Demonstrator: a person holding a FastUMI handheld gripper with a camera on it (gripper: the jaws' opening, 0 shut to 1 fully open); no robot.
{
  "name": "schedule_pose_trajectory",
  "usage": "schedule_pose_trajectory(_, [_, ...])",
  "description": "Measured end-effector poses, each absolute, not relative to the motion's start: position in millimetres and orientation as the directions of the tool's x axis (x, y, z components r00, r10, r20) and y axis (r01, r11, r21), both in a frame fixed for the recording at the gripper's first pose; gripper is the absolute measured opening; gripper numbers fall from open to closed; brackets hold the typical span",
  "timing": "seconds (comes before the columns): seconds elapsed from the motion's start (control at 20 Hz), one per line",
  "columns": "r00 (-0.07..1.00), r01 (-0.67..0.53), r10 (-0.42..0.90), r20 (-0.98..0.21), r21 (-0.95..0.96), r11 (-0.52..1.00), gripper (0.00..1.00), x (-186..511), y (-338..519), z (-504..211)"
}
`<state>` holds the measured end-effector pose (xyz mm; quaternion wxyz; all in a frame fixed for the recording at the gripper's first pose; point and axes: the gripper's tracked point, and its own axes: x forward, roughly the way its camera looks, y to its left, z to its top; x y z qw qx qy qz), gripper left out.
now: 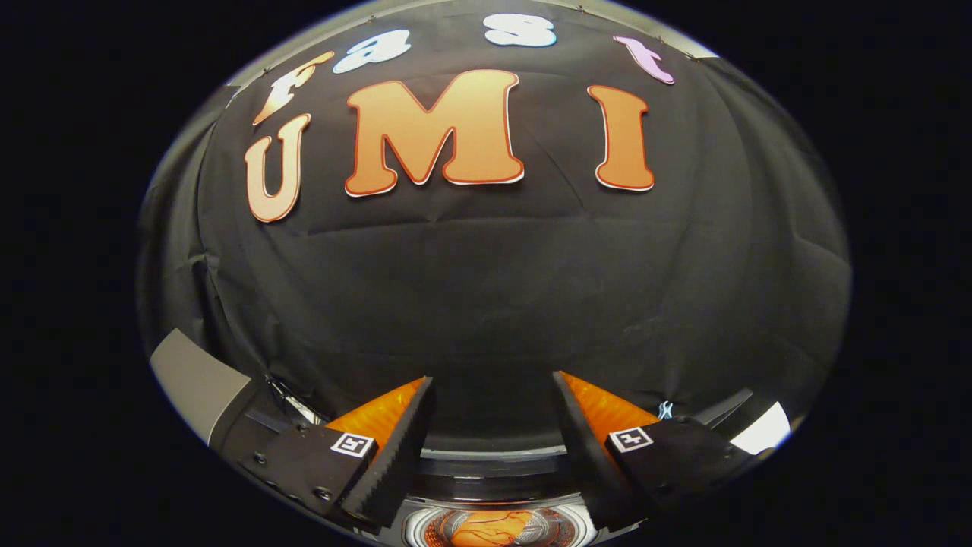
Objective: Put the clothes into the washing machine and then close the washing machine lid.
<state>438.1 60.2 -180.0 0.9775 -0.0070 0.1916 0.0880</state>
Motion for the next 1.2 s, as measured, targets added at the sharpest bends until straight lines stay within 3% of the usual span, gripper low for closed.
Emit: schedule_pose_trajectory(1.2, [0.918, -0.181, 0.171, -0.357, 0.004, 0.983, 0.97, 335.7, 41.1, -200.3])
